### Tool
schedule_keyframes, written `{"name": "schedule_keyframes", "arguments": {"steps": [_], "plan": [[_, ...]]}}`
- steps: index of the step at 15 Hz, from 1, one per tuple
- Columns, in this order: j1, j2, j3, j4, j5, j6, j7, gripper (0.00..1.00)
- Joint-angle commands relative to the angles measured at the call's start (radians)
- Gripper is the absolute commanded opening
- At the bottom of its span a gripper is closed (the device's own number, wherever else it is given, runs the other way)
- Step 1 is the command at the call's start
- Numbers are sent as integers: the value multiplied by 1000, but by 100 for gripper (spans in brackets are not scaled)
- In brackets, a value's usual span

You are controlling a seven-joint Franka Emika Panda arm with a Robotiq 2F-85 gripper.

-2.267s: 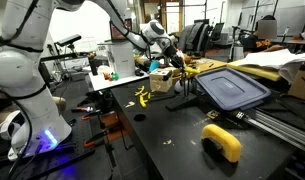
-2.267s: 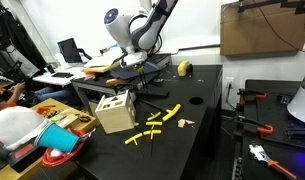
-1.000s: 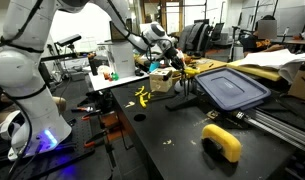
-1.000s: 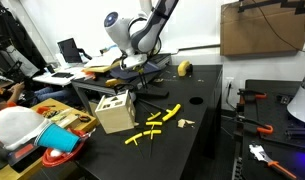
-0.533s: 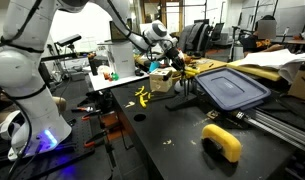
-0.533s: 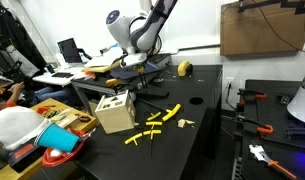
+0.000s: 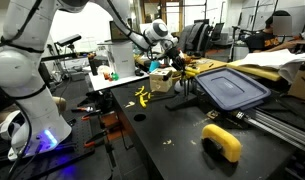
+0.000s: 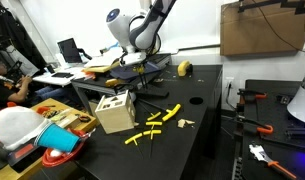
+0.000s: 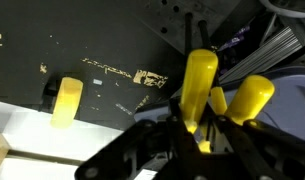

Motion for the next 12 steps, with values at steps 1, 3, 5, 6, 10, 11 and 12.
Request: {"name": "schedule_keyframes", "arguments": {"steps": [1,3,5,6,10,11,12], "plan": [[6,31,1,47,72,-4,-51,6],[10,39,0,64,98,-13,-76,6],[16,46,-3,79,120,-25,-96,6],[18,50,-6,87,129,-30,-108,6],[29,58,-14,104,163,-42,-127,54],[34,60,-18,105,173,-41,-133,62],[38,61,-21,105,180,-40,-132,69]]}}
